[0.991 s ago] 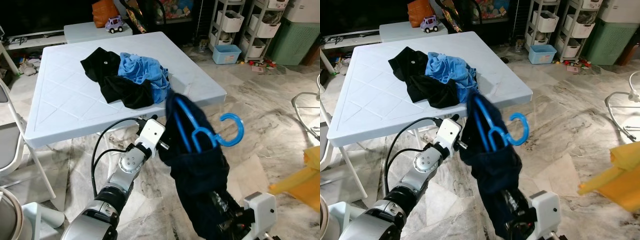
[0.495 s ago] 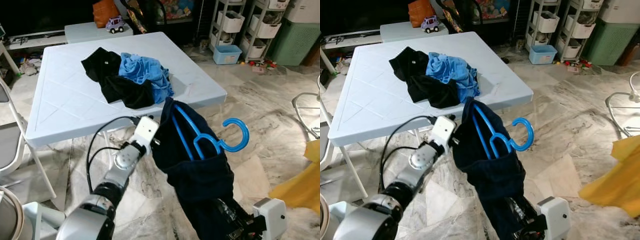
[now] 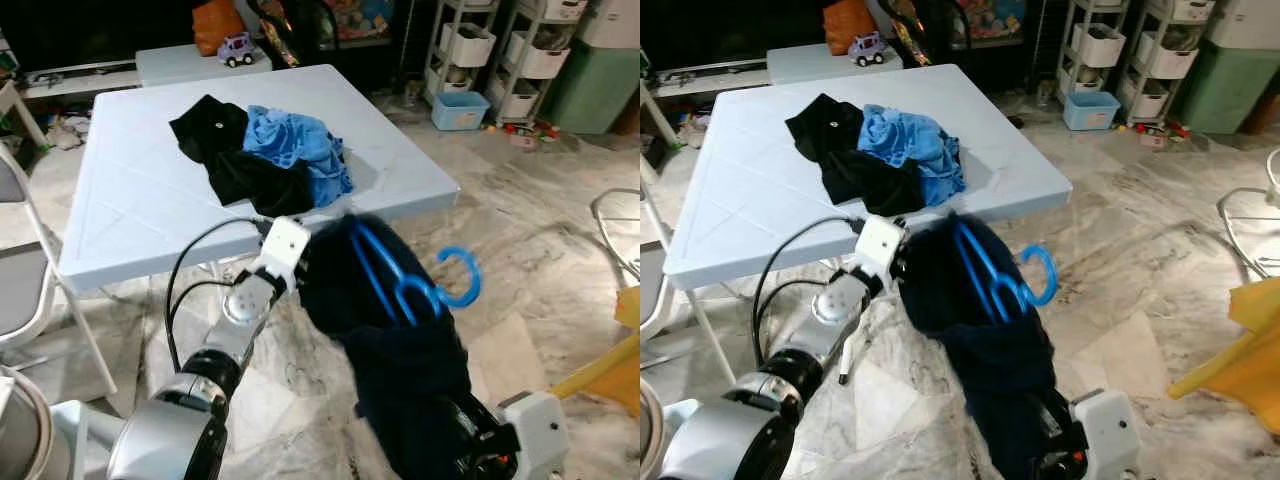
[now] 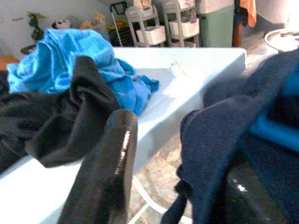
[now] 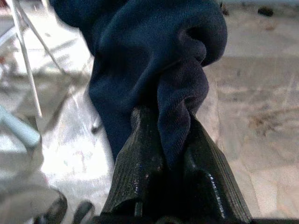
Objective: Hang hanger
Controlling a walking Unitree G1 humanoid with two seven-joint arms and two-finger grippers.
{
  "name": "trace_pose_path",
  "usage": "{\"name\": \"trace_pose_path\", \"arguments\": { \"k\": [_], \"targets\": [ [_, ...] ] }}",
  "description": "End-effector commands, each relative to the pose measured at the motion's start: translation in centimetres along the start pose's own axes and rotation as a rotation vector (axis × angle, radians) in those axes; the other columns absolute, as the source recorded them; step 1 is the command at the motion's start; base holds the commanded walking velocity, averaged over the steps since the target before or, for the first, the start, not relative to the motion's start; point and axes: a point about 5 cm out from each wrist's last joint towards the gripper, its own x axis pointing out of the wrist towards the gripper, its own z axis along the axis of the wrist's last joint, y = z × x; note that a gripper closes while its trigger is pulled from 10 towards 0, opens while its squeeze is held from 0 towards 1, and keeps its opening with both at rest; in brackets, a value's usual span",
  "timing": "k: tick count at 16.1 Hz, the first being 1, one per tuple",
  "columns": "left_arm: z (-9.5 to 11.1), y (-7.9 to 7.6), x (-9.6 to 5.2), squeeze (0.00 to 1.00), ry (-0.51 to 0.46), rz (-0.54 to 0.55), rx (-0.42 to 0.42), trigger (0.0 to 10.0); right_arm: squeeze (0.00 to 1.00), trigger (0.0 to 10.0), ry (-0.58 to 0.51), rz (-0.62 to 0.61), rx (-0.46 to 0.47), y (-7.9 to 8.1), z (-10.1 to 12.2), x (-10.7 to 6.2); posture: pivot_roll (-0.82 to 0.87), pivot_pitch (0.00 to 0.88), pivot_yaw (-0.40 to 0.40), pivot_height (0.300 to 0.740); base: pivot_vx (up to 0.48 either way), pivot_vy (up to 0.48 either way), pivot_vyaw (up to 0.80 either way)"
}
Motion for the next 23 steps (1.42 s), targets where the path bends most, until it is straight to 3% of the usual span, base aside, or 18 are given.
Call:
{"name": "trace_pose_path", "arguments": {
  "k": [1, 6, 10, 12, 15, 17, 20, 23],
  "targets": [
    [1.1, 0.5, 0.5, 0.0, -0.04, 0.018, 0.006, 0.0, 0.0, 10.0, 0.018, -0.014, -0.028, -0.2, -0.1, -0.1, -0.06, 0.021, 0.02, 0.74, 0.0, 0.0, 0.0],
    [1.5, 1.3, 0.9, 0.0, -0.026, 0.059, 0.021, 0.0, 0.0, 10.0, 0.106, 0.036, -0.128, -0.1, -1.1, -1.1, -0.07, 0.023, 0.022, 0.74, 0.0, 0.0, 0.0],
    [0.9, 2.0, 0.6, 0.0, 0.02, 0.078, 0.036, 0.0, 0.0, 10.0, 0.179, -0.002, -0.179, -2.5, -1.3, -5.8, -0.07, 0.024, 0.025, 0.74, 0.0, 0.0, 0.0],
    [0.6, 2.0, 0.6, 0.0, 0.037, 0.079, 0.028, 0.0, 0.0, 10.0, 0.177, -0.027, -0.196, -3.3, -0.8, -7.2, -0.08, 0.022, 0.029, 0.74, 0.0, 0.0, 0.0],
    [0.2, 1.5, 0.6, 0.0, 0.065, 0.056, 0.019, 0.0, 0.0, 10.0, 0.115, 0.004, -0.185, -3.3, 0.6, -8.1, -0.08, 0.024, 0.035, 0.74, 0.0, 0.0, 0.0],
    [0.3, 1.4, 0.8, 0.0, 0.073, 0.063, 0.023, 0.0, 0.0, 10.0, 0.158, 0.051, -0.191, -2.8, 0.4, -8.6, -0.09, 0.026, 0.04, 0.74, 0.0, 0.0, 0.0],
    [1.0, 1.0, 1.2, 0.0, 0.037, 0.046, 0.011, 0.0, 0.0, 10.0, 0.239, 0.008, -0.264, -3.4, -1.1, -7.9, -0.09, 0.026, 0.041, 0.74, 0.0, 0.0, 0.0],
    [2.1, -0.5, 1.6, 0.0, -0.04, 0.0, -0.019, 0.0, 0.0, 10.0, 0.331, -0.102, -0.365, -3.5, -3.7, -4.0, -0.08, 0.033, 0.037, 0.74, 0.0, 0.0, 0.0]
  ]
}}
